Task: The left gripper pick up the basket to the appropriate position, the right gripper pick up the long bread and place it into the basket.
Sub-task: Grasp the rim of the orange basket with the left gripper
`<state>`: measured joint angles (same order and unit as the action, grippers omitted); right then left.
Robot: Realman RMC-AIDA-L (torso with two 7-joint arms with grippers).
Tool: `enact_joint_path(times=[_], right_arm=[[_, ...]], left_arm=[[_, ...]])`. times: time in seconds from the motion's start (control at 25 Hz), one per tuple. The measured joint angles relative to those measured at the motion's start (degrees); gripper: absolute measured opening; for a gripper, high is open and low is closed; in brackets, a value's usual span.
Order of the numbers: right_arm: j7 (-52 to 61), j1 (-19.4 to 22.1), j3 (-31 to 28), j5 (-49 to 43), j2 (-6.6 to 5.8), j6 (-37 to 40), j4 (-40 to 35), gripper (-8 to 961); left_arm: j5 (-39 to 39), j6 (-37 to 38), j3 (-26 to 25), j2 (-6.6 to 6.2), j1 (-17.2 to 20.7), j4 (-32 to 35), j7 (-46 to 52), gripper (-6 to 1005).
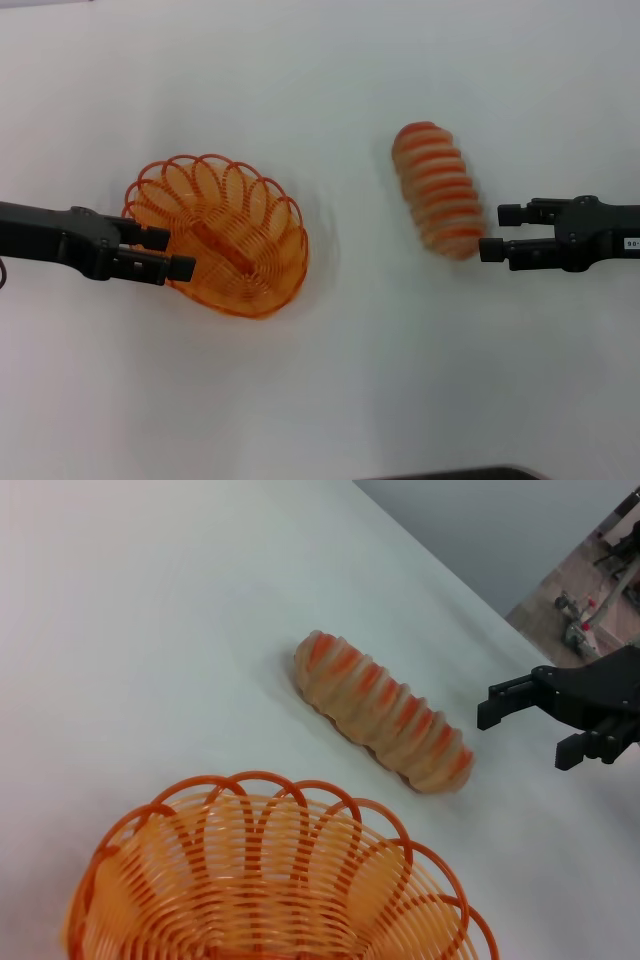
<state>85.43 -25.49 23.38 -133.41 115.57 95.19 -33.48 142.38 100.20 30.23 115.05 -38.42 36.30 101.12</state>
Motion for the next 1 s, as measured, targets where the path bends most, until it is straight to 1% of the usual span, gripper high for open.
enact_joint_path(times=[0.6,0.76,1.0], right_arm=[[0.00,-0.06,0.18,0.00,0.16,-0.09,0.00,864],[0.00,-0.12,0.18,0.00,0.18,-0.10,0.00,864],[0.00,-0.42,0.18,0.00,0.14,-0.10,0.00,863]], left_arm=[[-0.09,-0.02,-0.01,0.00,-0.17,0.00,0.22,808],[-0.59,-0.67,-0.75,0.01,-0.36,0.08,0.78,809],[-4.88,-4.05,-2.61,0.47,-0.86,2.79,3.10,809]])
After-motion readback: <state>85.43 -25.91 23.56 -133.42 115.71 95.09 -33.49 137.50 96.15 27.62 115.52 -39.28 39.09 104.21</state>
